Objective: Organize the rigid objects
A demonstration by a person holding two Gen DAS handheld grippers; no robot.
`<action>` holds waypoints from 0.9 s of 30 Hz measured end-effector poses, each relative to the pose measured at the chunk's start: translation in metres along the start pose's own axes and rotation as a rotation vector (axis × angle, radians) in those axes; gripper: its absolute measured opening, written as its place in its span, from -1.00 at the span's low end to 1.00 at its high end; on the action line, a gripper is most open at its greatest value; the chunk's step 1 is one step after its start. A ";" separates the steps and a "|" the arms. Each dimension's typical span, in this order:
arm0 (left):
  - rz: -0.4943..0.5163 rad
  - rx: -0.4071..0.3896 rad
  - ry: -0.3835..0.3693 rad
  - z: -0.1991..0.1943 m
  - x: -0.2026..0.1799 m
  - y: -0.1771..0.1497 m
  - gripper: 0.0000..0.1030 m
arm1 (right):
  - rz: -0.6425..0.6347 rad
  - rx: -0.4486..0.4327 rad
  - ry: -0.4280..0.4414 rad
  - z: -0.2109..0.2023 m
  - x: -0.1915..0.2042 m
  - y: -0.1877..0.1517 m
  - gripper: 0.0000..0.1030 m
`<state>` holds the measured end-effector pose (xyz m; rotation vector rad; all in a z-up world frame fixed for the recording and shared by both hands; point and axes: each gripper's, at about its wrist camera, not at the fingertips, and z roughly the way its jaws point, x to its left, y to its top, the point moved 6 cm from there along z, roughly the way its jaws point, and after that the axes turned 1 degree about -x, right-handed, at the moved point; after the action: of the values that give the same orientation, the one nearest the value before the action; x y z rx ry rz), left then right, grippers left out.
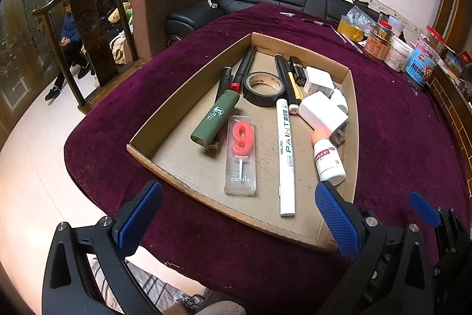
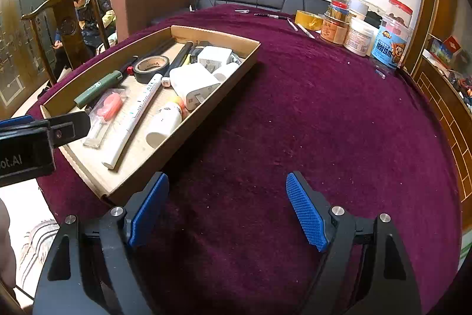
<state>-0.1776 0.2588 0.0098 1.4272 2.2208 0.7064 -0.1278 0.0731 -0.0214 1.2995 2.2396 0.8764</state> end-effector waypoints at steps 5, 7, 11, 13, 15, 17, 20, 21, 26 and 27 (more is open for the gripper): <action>0.001 0.004 -0.002 0.001 0.000 0.000 0.97 | -0.002 0.003 0.000 0.001 0.000 0.000 0.61; 0.002 0.005 -0.004 0.002 0.000 -0.001 0.97 | -0.002 0.004 0.007 0.001 0.002 -0.001 0.61; 0.003 0.008 -0.007 0.002 0.000 -0.001 0.97 | -0.010 0.005 0.010 0.002 0.003 -0.001 0.61; 0.004 0.009 -0.006 0.003 0.000 -0.002 0.97 | -0.010 0.008 0.011 0.003 0.004 -0.002 0.61; 0.003 0.009 -0.007 0.003 0.000 -0.002 0.97 | -0.011 0.010 0.011 0.004 0.005 -0.003 0.61; 0.001 0.009 -0.006 0.004 0.001 -0.003 0.97 | -0.011 0.009 0.015 0.004 0.006 -0.003 0.61; -0.003 0.010 -0.003 0.005 0.002 -0.004 0.97 | -0.018 0.004 0.014 0.002 0.007 -0.002 0.61; -0.005 0.010 -0.002 0.005 0.003 -0.004 0.98 | -0.020 0.003 0.014 0.002 0.007 -0.002 0.61; -0.010 0.004 0.007 0.005 0.006 -0.002 0.98 | -0.024 0.006 0.014 0.004 0.007 -0.002 0.61; -0.011 0.003 0.008 0.005 0.006 -0.001 0.98 | -0.024 0.006 0.014 0.004 0.007 -0.002 0.61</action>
<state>-0.1779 0.2651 0.0046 1.4144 2.2354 0.7064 -0.1300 0.0794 -0.0261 1.2704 2.2652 0.8730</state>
